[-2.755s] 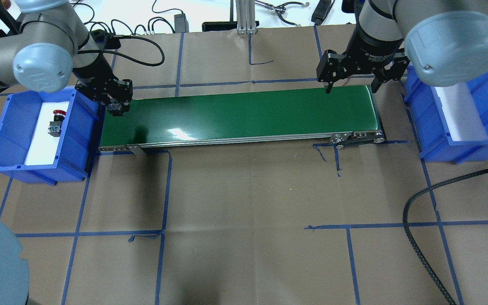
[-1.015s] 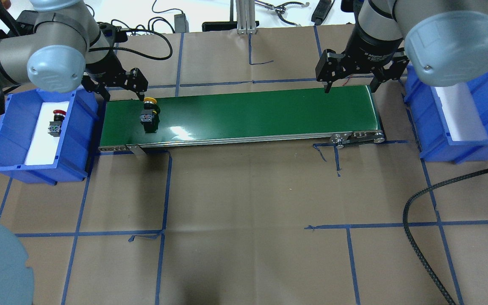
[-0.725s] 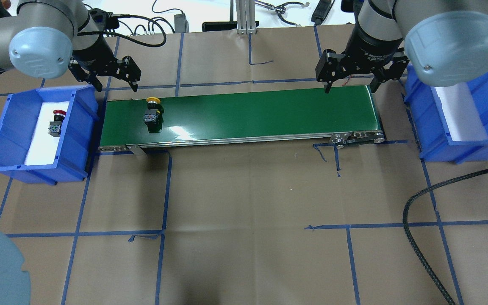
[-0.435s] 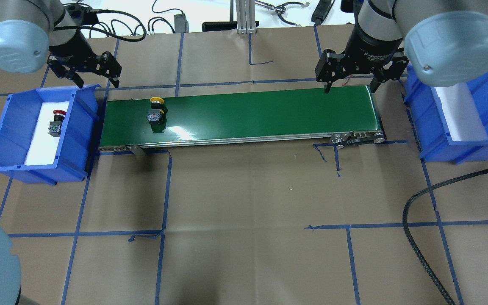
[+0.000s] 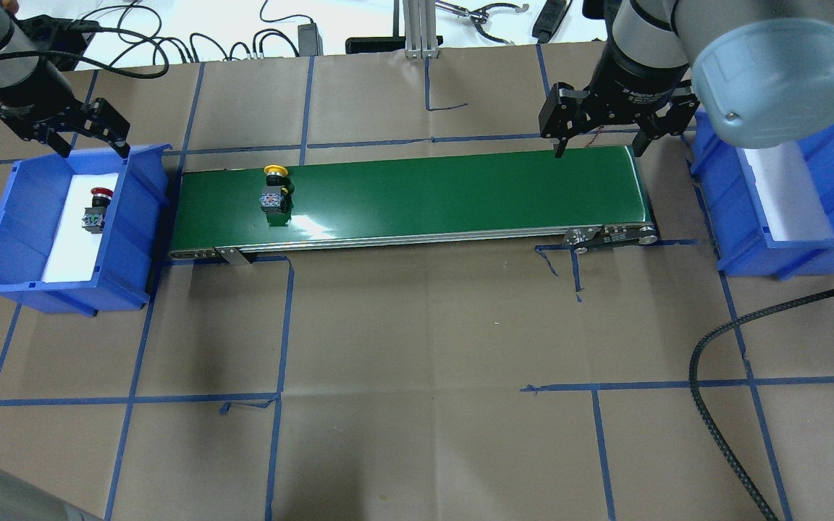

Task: Transport two buttons from left to right
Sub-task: 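Open the left gripper and move it back over the bin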

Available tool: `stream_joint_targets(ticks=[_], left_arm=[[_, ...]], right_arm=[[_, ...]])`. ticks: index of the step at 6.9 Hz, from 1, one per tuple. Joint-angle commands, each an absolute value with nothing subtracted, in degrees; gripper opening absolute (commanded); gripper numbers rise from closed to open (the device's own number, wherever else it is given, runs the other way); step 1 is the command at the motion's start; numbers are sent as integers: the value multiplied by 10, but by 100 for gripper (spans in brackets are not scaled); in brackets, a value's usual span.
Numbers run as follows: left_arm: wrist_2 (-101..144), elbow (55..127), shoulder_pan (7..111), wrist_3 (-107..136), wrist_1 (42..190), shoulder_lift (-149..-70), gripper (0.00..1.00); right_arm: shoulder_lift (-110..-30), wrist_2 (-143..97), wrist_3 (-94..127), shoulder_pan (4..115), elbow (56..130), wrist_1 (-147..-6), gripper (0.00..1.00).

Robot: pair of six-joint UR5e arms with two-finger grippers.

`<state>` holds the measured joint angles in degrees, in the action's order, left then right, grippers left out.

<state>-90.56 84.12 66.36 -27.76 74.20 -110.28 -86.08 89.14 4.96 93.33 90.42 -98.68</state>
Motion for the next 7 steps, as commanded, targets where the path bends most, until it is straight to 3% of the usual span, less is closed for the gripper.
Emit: stream_joint_targets(ticks=[1,7], left_arm=[[-905,841,608,-350,736,-1113,100],[-899,876,600,-333,638,-1184,100]], right_arm=[[-862,891,49,933,904,-988,100],[-861,891,49,933,902,-989,100]])
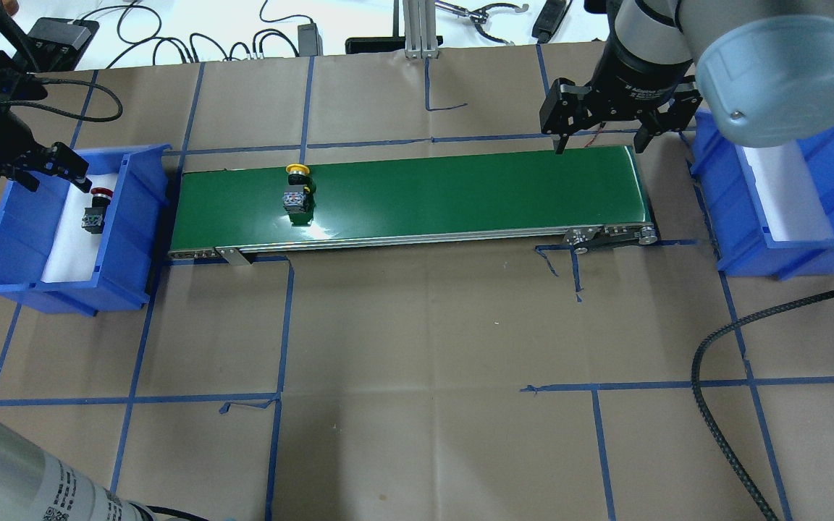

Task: Transport two buttons from left to right
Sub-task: 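Lower the left gripper onto the red-capped button and grasp it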

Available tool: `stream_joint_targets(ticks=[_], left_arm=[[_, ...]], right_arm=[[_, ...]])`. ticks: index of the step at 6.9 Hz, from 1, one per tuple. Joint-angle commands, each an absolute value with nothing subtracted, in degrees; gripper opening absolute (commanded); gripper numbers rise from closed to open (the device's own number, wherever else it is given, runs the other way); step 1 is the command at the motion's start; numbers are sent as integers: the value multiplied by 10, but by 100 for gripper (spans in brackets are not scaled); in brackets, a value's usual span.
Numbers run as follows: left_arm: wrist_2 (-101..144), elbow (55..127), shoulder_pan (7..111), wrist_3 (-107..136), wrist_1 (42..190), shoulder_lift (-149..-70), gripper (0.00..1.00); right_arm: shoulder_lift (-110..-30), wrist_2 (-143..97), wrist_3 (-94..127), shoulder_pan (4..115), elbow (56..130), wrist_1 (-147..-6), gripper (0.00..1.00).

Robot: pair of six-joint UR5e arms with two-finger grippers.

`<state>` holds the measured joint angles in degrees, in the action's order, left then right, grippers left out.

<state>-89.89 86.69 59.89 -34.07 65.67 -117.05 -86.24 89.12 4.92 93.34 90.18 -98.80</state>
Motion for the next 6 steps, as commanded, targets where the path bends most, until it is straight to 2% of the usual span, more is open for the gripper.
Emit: stream_joint_targets(ticks=[1,6], left_arm=[[-900,888,600,-333,608,-1192,100],[-898,891,600,-332,578,-1229,98]], right_arm=[[-863,891,49,933,903,-989,100],[-865,891,49,933,902,-986,100]])
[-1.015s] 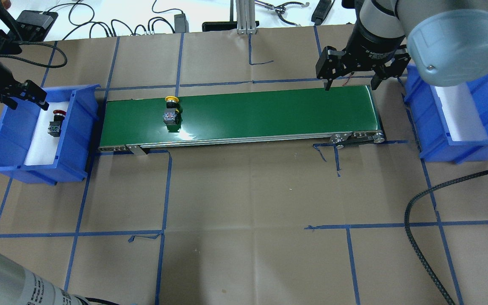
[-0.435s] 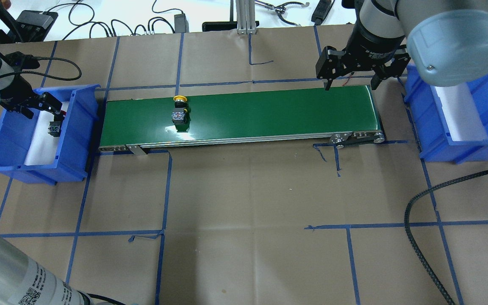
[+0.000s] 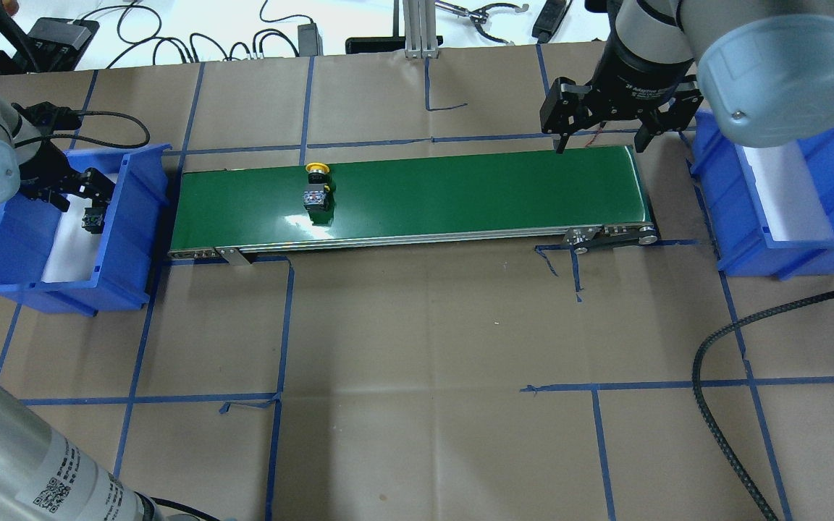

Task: Transport two buttons from left to right
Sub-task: 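Lower the left gripper onto the red-capped button and grasp it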

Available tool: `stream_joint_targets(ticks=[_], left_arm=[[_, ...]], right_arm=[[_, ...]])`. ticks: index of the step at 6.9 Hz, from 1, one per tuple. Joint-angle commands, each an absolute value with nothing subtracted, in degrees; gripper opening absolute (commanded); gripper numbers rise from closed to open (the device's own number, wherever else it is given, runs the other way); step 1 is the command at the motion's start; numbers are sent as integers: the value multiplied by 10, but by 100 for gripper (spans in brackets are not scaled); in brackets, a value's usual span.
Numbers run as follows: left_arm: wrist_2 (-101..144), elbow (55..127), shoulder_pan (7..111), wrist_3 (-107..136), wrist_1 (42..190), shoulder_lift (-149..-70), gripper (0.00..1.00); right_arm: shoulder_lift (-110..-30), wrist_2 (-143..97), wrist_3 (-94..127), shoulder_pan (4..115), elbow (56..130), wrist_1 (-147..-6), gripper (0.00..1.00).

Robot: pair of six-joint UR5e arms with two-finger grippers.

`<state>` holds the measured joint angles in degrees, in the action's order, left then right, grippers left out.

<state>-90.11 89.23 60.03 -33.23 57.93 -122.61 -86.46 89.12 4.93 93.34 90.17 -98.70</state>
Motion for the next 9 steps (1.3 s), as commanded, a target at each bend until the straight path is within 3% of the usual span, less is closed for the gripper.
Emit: stream_joint_targets(ticks=[1,4,5,9], left_arm=[[-898,890,600,-332,578,-1229,76],[-901,886,599,-323,579,-1229,13],[-901,871,599,-324,588,-1225,0],[-906,790,598,-329,770,-1147,0]], right_arm=[[-865,891,49,933,900,-987,100],[-865,890,49,933,899,-986,100],[-865,891,49,933,901,-989,100],[-865,890,49,933,898,-986,100]])
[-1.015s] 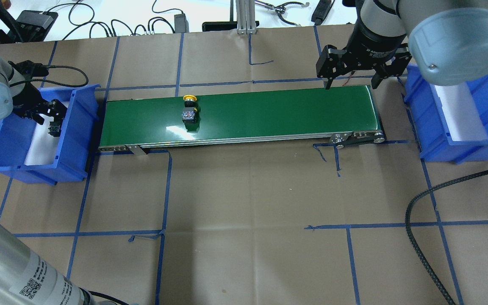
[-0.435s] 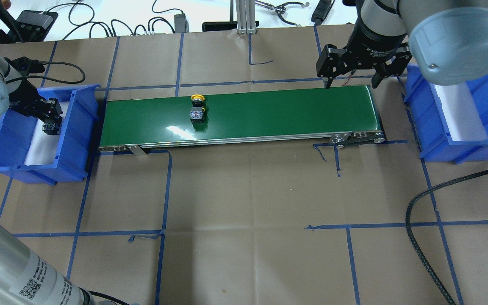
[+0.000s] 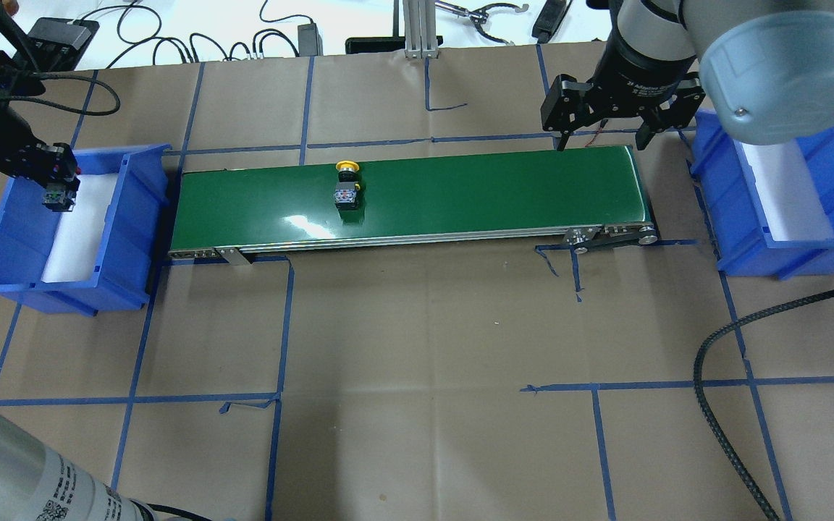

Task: Transport two buttons from left to right
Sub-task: 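Lower the left gripper onto the red-capped button and grasp it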

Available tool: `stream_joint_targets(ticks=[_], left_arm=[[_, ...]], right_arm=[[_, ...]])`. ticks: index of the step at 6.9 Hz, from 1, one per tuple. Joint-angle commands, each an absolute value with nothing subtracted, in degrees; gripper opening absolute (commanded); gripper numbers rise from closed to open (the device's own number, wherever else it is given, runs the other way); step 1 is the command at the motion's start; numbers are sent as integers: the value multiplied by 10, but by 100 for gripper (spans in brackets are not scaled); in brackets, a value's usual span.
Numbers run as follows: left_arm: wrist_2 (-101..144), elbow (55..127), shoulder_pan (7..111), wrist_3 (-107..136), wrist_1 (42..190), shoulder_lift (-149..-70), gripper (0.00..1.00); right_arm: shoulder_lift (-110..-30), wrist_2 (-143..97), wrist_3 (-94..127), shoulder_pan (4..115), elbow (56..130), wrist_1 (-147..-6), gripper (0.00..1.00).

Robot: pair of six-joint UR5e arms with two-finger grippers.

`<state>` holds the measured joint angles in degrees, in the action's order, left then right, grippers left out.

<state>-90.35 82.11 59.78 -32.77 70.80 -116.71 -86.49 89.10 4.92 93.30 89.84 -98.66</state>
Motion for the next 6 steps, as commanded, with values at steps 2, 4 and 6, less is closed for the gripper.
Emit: stream_joint_targets(ticks=[2,4,6], left_arm=[[-907,776,599,-328,810,-1125,0],[-907,786,604,-323,811,-1122,0],[-908,799,626,-307,811,-1113,0]], right_arm=[[-865,891,49,933,899,-986,100],[-865,891,49,933,903,-986,100],[-865,891,49,933,904,-985,100]])
